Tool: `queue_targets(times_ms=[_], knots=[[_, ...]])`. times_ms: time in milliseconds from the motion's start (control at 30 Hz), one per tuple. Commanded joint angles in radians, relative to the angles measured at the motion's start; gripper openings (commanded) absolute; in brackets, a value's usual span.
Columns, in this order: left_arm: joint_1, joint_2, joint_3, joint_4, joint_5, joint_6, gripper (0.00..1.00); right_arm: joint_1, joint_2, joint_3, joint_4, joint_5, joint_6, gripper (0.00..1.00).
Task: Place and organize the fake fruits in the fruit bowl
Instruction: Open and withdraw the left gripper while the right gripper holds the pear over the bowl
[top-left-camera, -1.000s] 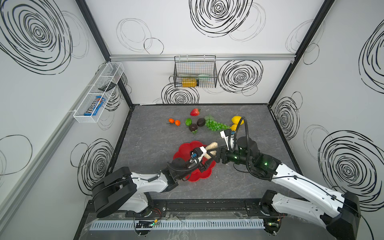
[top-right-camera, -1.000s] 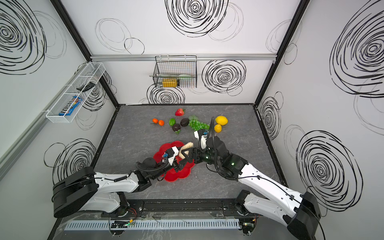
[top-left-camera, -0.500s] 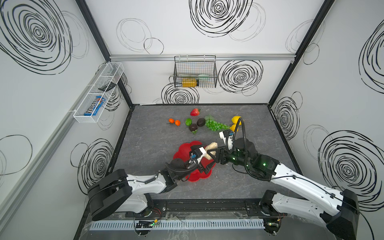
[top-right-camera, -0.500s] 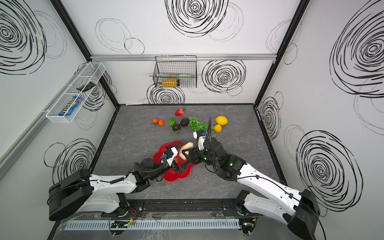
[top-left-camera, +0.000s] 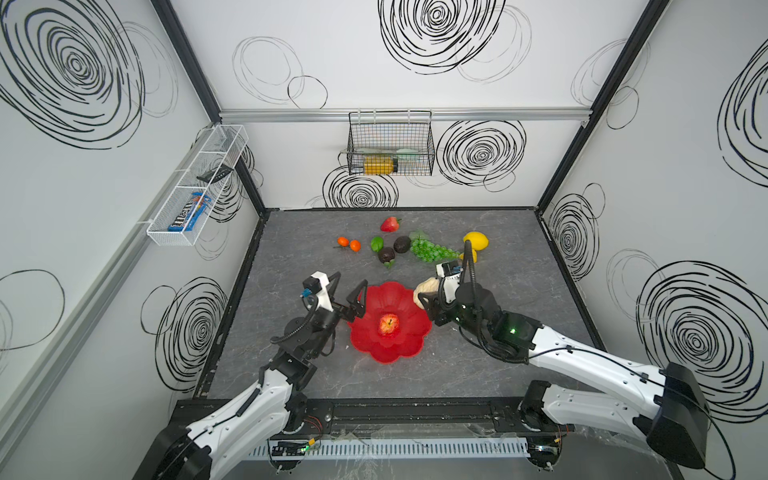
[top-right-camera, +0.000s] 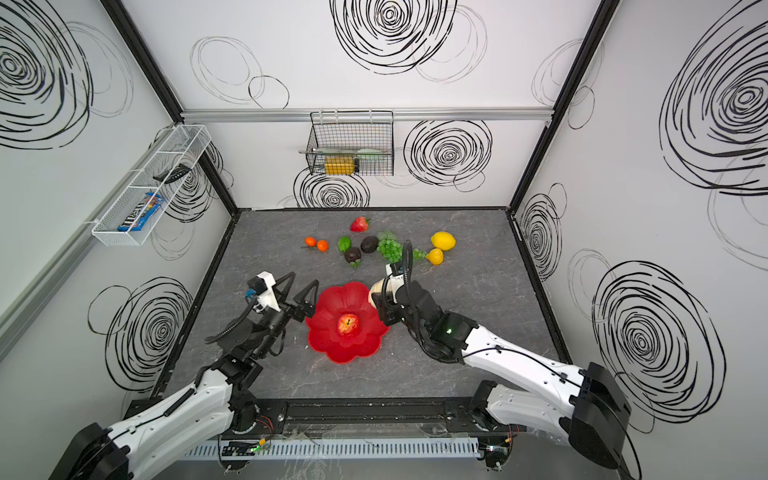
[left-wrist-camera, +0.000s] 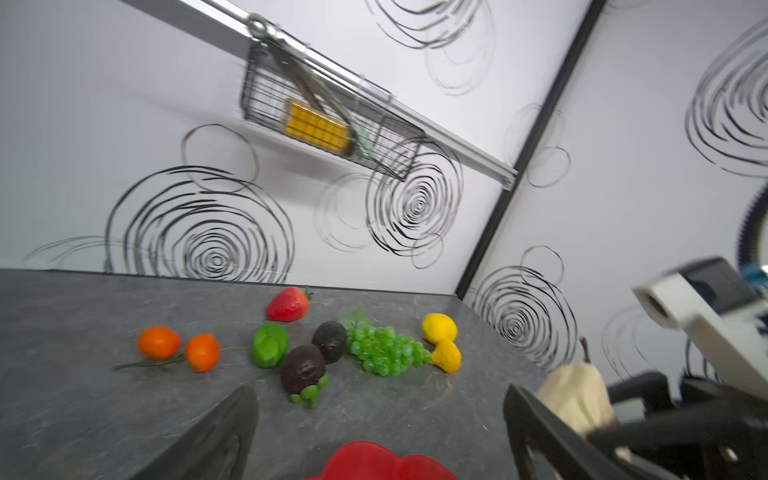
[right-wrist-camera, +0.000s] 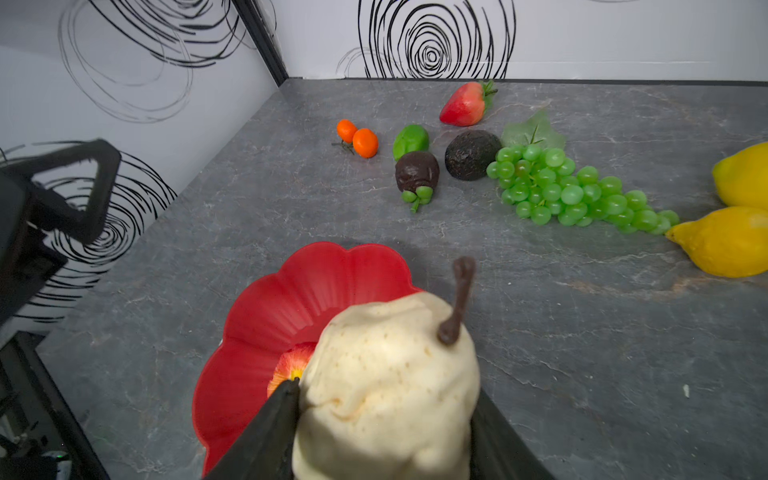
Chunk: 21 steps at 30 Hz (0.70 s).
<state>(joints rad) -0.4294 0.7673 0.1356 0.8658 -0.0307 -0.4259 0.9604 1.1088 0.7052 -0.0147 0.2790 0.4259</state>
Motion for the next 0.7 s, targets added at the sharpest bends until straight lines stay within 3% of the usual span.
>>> queue_targets(times_ms=[0,400,667], knots=[[0.082,-0.004,-0.035,0.002,0.058,-0.182,0.96,0.027,0.058,-0.032,0.121,0.076,-0.042,0.53],[0.118,0.042,-0.06,0.06,0.08,-0.225,0.96,0.042,0.283,0.036,0.093,0.036,-0.029,0.51],[0.119,0.044,-0.07,0.077,0.078,-0.22,0.96,0.079,0.346,0.025,0.14,0.058,-0.032,0.51]])
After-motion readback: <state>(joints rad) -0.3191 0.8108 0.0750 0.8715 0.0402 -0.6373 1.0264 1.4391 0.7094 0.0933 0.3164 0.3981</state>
